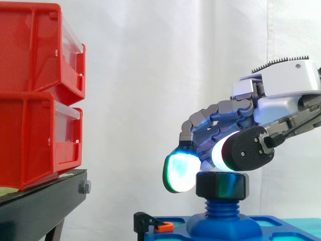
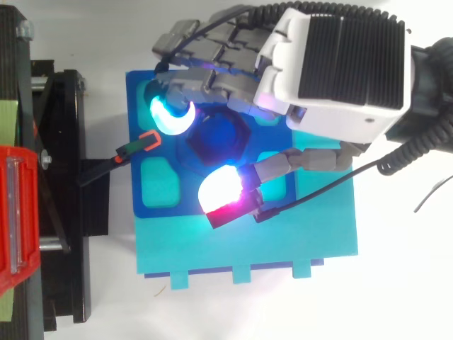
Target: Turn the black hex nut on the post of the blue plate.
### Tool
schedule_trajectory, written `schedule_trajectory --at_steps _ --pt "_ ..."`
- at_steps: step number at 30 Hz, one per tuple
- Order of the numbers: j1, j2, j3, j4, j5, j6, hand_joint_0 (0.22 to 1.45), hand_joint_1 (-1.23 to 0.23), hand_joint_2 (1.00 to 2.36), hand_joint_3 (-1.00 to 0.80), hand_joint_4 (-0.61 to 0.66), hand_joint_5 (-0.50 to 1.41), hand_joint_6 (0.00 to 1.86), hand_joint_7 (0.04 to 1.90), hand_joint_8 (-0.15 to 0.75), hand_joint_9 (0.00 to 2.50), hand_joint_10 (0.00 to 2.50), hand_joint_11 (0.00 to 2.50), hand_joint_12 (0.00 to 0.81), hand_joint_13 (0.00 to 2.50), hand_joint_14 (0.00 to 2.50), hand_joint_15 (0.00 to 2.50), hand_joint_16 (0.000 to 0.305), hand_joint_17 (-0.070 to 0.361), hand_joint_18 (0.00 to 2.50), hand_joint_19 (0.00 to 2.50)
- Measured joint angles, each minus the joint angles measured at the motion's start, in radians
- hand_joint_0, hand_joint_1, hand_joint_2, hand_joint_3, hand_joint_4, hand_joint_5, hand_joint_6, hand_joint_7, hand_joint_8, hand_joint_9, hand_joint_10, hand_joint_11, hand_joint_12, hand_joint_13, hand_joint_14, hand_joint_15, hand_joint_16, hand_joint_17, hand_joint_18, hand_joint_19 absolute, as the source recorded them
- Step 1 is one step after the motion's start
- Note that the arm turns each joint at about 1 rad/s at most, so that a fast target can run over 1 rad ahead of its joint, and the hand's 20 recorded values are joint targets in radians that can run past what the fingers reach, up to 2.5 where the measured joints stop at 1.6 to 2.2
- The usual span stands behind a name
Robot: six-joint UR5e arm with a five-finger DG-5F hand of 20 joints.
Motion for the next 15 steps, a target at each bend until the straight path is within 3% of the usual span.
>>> schedule_trajectory --at_steps 15 --pt "-0.020 0.000 0.000 0.001 -0.025 0.000 0.44 -0.45 1.00 -0.50 0.29 -0.18 0.50 1.05 0.286 0.32 0.00 0.13 0.370 0.34 0.01 0.15 0.061 0.137 0.29 0.52"
